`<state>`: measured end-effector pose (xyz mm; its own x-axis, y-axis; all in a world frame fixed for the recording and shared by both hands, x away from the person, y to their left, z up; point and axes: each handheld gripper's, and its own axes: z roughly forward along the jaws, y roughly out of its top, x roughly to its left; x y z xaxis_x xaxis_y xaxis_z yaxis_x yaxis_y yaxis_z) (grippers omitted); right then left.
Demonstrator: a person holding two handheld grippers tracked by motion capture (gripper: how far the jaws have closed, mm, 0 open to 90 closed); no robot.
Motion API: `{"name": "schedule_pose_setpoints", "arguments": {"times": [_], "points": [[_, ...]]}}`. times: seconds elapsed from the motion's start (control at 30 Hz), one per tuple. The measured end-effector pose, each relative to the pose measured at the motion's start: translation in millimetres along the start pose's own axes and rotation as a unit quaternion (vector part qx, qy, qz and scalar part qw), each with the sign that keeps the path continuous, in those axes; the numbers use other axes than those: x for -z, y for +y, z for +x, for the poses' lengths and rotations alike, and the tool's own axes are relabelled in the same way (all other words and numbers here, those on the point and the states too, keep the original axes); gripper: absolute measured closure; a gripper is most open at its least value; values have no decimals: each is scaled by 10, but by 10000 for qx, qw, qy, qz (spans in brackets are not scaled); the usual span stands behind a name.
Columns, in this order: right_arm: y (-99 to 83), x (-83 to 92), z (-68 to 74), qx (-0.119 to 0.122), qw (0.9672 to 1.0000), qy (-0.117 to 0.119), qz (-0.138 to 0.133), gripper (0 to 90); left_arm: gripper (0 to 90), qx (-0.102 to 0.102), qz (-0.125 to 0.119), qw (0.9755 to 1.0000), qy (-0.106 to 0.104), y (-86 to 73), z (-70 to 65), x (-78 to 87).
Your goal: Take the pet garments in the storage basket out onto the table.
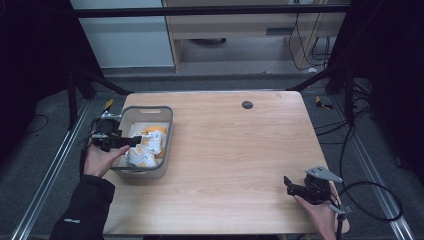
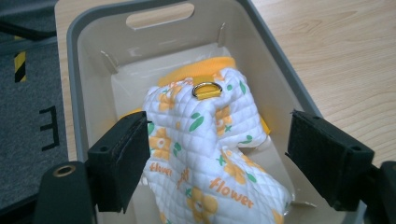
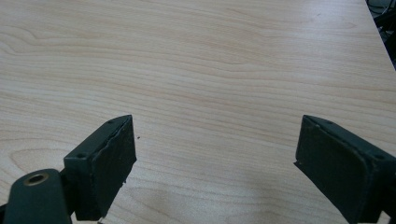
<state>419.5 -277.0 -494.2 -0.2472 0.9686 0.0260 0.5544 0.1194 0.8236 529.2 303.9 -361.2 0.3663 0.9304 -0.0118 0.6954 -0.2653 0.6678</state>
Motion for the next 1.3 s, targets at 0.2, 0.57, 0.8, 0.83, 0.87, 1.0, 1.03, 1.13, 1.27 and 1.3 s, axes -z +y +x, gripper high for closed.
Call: {"name": "schedule_pose_setpoints", "arguments": {"times": [0.2,0.57,0.8,0.83,0.87,1.0,1.03,1.13,1.27,1.3], "points": [[-3,-5,-4,-4,10000,14,31,123,237,38,217,9998,-18,9,7,-90],[-8,-17,6,15,9999,48,90,123,286,-32,632,9980,-80,0,0,-277],[-9,-23,4,33,9999,70,106,123,295,-46,816,9966,-86,-38,-14,-415],[-10,-25,3,40,9999,67,106,123,300,-51,842,9964,-84,-41,-12,-427],[-11,-26,4,35,9999,68,110,123,304,-38,864,9962,-75,-46,-9,-443],[-13,-29,7,48,9999,66,129,123,326,16,937,9956,-72,-65,4,-488],[-13,-31,6,60,9999,67,133,123,333,25,957,9954,-66,-71,7,-499],[-13,-32,10,49,9998,88,152,123,339,54,990,9951,-33,-91,19,-533],[-14,-32,13,52,9998,99,163,123,376,112,1061,9943,-16,-115,38,-569],[-14,-33,13,52,9998,99,167,123,385,133,1075,9941,-31,-122,42,-576]]}}
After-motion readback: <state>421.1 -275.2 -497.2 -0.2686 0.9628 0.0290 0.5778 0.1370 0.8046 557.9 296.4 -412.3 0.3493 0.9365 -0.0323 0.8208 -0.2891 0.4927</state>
